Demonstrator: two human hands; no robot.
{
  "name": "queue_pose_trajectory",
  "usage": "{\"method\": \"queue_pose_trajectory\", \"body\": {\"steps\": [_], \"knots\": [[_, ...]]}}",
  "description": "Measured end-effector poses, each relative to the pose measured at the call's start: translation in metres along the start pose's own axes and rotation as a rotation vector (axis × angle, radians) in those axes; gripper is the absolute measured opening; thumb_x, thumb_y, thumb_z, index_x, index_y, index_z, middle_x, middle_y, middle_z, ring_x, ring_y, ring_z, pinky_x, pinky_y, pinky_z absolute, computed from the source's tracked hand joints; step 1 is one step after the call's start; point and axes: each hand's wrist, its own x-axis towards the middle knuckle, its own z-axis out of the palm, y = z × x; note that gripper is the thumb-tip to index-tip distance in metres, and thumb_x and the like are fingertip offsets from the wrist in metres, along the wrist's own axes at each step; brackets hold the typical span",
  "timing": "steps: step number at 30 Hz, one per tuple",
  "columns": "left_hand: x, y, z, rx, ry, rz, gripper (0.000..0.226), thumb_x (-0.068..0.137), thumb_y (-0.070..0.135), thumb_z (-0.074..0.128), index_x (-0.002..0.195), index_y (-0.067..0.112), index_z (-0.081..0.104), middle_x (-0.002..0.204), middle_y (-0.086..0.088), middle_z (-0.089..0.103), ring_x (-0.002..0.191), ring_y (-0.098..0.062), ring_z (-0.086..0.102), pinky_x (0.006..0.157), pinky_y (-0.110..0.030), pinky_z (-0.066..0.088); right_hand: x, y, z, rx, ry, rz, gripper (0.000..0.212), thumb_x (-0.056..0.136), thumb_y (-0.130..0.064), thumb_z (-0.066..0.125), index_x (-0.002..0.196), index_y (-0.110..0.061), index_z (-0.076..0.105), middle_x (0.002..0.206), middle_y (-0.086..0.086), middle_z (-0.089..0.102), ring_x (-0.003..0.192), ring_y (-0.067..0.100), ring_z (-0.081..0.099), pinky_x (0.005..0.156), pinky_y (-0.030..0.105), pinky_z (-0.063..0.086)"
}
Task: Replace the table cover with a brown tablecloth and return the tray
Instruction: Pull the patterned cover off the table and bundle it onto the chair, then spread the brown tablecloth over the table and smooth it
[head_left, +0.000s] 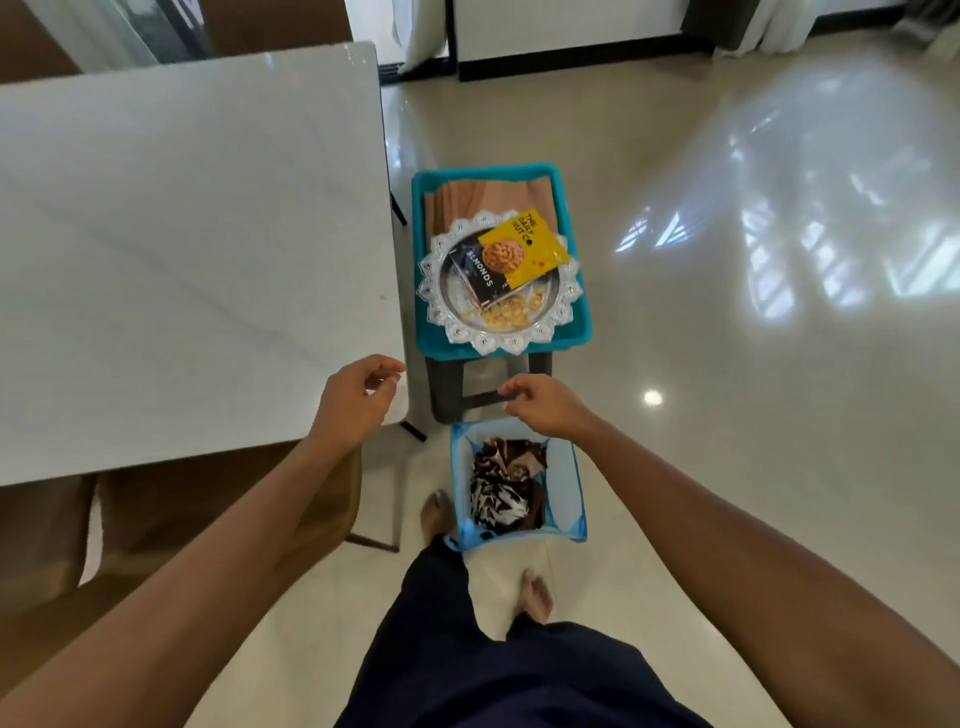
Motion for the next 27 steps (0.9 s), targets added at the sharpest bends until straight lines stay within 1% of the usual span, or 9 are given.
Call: {"method": "queue_pose_trajectory", "body": {"steps": [3, 6, 9, 12, 17, 20, 22, 25, 27], "knots": [[0.049, -0.002, -0.003, 0.027, 0.016, 0.02, 0.022, 0.099, 0.012, 0.056, 0.117, 0.013, 0.068, 0.116, 0.001, 0.066, 0.103, -0.011, 0.058, 0.09, -0.021, 0.042, 0.039, -0.011, -0.018, -0.015, 0.044, 0.01, 0.022, 0.092, -0.027, 0.067, 0.114, -0.024, 0.07, 0.085, -0.01, 0.062, 0.084, 0.012, 0.059, 0.08, 0.029, 0.047], [0.12, -0.007, -0.005, 0.087, 0.022, 0.13, 0.02, 0.097, 0.01, 0.059, 0.114, 0.009, 0.069, 0.116, -0.007, 0.068, 0.107, -0.023, 0.061, 0.092, -0.026, 0.042, 0.096, -0.027, -0.042, -0.025, 0.116, 0.044, 0.023, 0.091, -0.027, 0.067, 0.115, -0.027, 0.07, 0.088, -0.006, 0.065, 0.088, 0.015, 0.062, 0.078, 0.028, 0.045], [0.184, -0.006, -0.006, 0.155, 0.017, 0.282, 0.017, 0.093, 0.007, 0.061, 0.107, 0.006, 0.071, 0.107, -0.013, 0.071, 0.099, -0.029, 0.062, 0.089, -0.03, 0.044, 0.146, -0.042, -0.066, -0.007, 0.19, 0.065, 0.027, 0.091, -0.024, 0.067, 0.117, -0.022, 0.072, 0.094, -0.004, 0.065, 0.092, 0.016, 0.062, 0.076, 0.028, 0.042], [0.273, -0.005, -0.008, 0.252, 0.008, 0.395, 0.022, 0.089, 0.016, 0.054, 0.102, 0.011, 0.071, 0.101, -0.007, 0.071, 0.095, -0.028, 0.059, 0.082, -0.04, 0.049, 0.222, -0.064, -0.091, 0.025, 0.291, 0.115, 0.024, 0.091, -0.022, 0.067, 0.115, -0.02, 0.072, 0.096, -0.009, 0.062, 0.091, 0.014, 0.058, 0.077, 0.029, 0.043], [0.386, 0.016, 0.002, 0.329, -0.051, 0.566, 0.027, 0.088, 0.027, 0.05, 0.098, 0.014, 0.072, 0.101, -0.001, 0.069, 0.095, -0.024, 0.057, 0.08, -0.042, 0.047, 0.319, -0.089, -0.133, 0.146, 0.519, 0.15, 0.025, 0.09, -0.014, 0.062, 0.112, -0.021, 0.07, 0.075, -0.011, 0.056, 0.073, 0.011, 0.056, 0.072, 0.028, 0.043], [0.435, 0.027, 0.027, 0.431, -0.142, 0.58, 0.024, 0.088, 0.027, 0.055, 0.102, 0.014, 0.069, 0.103, -0.004, 0.066, 0.097, -0.026, 0.055, 0.082, -0.046, 0.049, 0.361, -0.091, -0.155, 0.114, 0.512, 0.202, 0.03, 0.089, -0.014, 0.063, 0.118, -0.022, 0.068, 0.086, -0.004, 0.065, 0.084, 0.014, 0.061, 0.081, 0.03, 0.049], [0.465, 0.033, 0.043, 0.466, -0.214, 0.523, 0.031, 0.087, 0.033, 0.048, 0.108, 0.017, 0.066, 0.11, -0.005, 0.063, 0.102, -0.027, 0.054, 0.086, -0.048, 0.049, 0.385, -0.083, -0.168, 0.058, 0.46, 0.262, 0.039, 0.088, -0.017, 0.065, 0.127, -0.023, 0.064, 0.105, 0.0, 0.069, 0.093, 0.016, 0.061, 0.089, 0.03, 0.049], [0.508, 0.034, 0.059, 0.48, -0.29, 0.4, 0.037, 0.092, 0.034, 0.042, 0.119, 0.02, 0.062, 0.117, -0.007, 0.06, 0.111, -0.031, 0.053, 0.09, -0.045, 0.047, 0.417, -0.062, -0.181, -0.062, 0.375, 0.377, 0.057, 0.088, -0.021, 0.064, 0.143, -0.021, 0.052, 0.137, 0.004, 0.061, 0.121, 0.023, 0.058, 0.098, 0.03, 0.044], [0.541, 0.031, 0.067, 0.588, -0.317, 0.354, 0.032, 0.093, 0.026, 0.045, 0.12, 0.015, 0.06, 0.119, -0.011, 0.057, 0.115, -0.035, 0.05, 0.087, -0.046, 0.046, 0.434, -0.048, -0.186, -0.13, 0.328, 0.455, 0.061, 0.09, -0.024, 0.063, 0.148, -0.017, 0.046, 0.146, 0.006, 0.054, 0.131, 0.026, 0.053, 0.104, 0.034, 0.043]]}}
